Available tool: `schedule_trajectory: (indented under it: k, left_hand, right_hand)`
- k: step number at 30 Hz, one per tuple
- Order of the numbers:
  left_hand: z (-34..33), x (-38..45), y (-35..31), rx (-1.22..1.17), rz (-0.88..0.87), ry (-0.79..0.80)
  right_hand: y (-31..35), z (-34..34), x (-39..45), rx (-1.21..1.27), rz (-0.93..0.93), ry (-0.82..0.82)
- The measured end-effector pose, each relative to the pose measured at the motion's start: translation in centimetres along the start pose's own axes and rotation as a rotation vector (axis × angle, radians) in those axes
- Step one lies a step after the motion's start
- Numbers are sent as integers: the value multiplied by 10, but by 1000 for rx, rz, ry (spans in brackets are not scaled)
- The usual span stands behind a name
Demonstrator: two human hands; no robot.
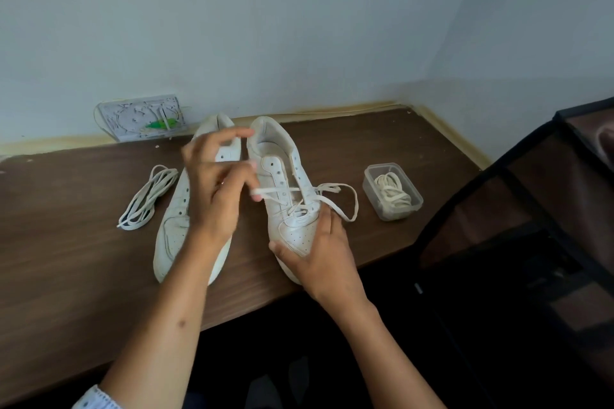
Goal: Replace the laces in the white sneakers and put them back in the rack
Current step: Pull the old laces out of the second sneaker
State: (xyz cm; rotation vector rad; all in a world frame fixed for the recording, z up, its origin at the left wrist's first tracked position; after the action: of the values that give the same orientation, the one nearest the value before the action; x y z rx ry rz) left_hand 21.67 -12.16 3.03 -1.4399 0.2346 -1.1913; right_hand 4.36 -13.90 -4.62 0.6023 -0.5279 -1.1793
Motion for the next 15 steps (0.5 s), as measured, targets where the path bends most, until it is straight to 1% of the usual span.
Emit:
schedule_trajectory:
  k: [1,3,5,9,11,13,15]
  left_hand:
    - [7,0,-2,154,-46,-43]
    - [8,-2,-4,453,-151,-68]
    - [-4,-6,-4,574,-205,7]
    - [-47,-22,-2,802,-294,230]
    - [-64,-31,2,871,-320,279]
    - [-67,-32,4,842,-324,243]
    - [-60,-27,1,759,-324,176]
  right_hand:
    - [0,0,0,-1,-4,0]
    - [0,-1,1,-7,-4,0]
    - [0,-1,0,-11,-5,5]
    - [2,0,0,-2,-3,12]
    - [2,0,-1,18,0,27]
    - [3,0,-2,17,5,27]
    - [3,0,-2,10,9,17]
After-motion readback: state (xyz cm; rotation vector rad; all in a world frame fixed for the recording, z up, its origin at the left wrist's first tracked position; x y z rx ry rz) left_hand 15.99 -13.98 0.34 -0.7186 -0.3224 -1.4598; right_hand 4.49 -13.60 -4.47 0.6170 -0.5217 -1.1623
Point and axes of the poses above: each hand's wrist, its own x-axis towards the middle knuckle, its own z-axis out of the back of the hand, y = z × x, the point moved 8 cm from there along x, towards the middle knuckle, and after that the axes turned 4 degrees about x, right-handed, at the moved point
